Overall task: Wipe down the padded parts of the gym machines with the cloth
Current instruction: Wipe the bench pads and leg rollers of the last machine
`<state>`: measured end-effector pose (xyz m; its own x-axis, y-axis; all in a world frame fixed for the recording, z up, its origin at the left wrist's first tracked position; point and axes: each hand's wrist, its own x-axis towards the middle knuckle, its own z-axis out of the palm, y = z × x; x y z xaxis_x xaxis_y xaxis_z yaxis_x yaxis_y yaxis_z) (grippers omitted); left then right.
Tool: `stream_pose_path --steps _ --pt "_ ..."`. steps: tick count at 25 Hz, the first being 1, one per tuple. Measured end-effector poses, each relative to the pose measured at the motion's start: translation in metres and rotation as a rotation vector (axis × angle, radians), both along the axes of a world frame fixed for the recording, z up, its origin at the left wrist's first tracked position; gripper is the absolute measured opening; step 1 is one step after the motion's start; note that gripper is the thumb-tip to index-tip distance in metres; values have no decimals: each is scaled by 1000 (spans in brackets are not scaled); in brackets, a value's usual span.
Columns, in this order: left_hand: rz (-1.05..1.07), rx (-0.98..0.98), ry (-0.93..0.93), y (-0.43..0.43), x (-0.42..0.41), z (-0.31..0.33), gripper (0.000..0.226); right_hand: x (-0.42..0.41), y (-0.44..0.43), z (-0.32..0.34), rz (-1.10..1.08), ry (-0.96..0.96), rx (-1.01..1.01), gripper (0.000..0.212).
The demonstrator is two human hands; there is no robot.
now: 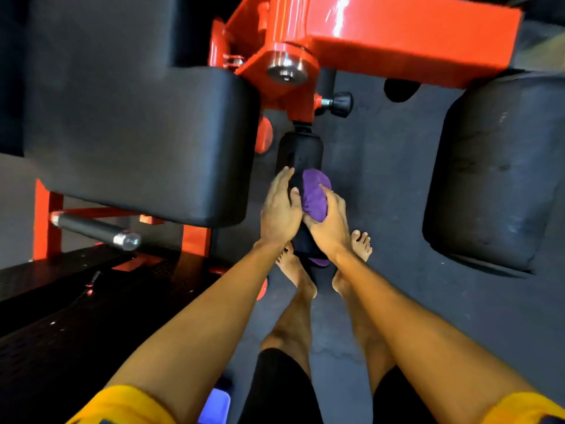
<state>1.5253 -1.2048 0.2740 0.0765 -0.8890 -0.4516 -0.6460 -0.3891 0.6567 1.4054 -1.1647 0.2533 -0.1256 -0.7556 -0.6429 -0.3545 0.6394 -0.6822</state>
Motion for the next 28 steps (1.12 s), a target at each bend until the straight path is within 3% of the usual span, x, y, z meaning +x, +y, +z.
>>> stream_pose_path --steps 8,12,16,18,20,23,24,26,28 --pt "258 141 20 -26 -3 -113 47 3 -47 -100 101 137 -143 76" --pt "452 139 145 -53 -1 -142 63 17 -99 -127 207 202 -234 81" --pt "541 188 284 -64 -4 -117 47 39 -32 -133 258 231 -304 87" --pt "585 165 359 -61 -6 -106 48 44 17 -127 275 158 -256 88" --pt "609 200 380 -59 -6 -119 59 41 28 -125 228 85 -232 81" --pt "571 359 459 -48 -1 -158 112 34 -32 -136 222 185 -316 70" --pt "552 353 460 -45 -7 -161 108 32 -62 -139 235 218 -330 67" --pt "529 275 379 -44 -22 -149 78 25 -111 -142 220 245 -303 60" --pt "520 207 357 -44 -30 -130 75 22 -120 -141 181 242 -291 59"
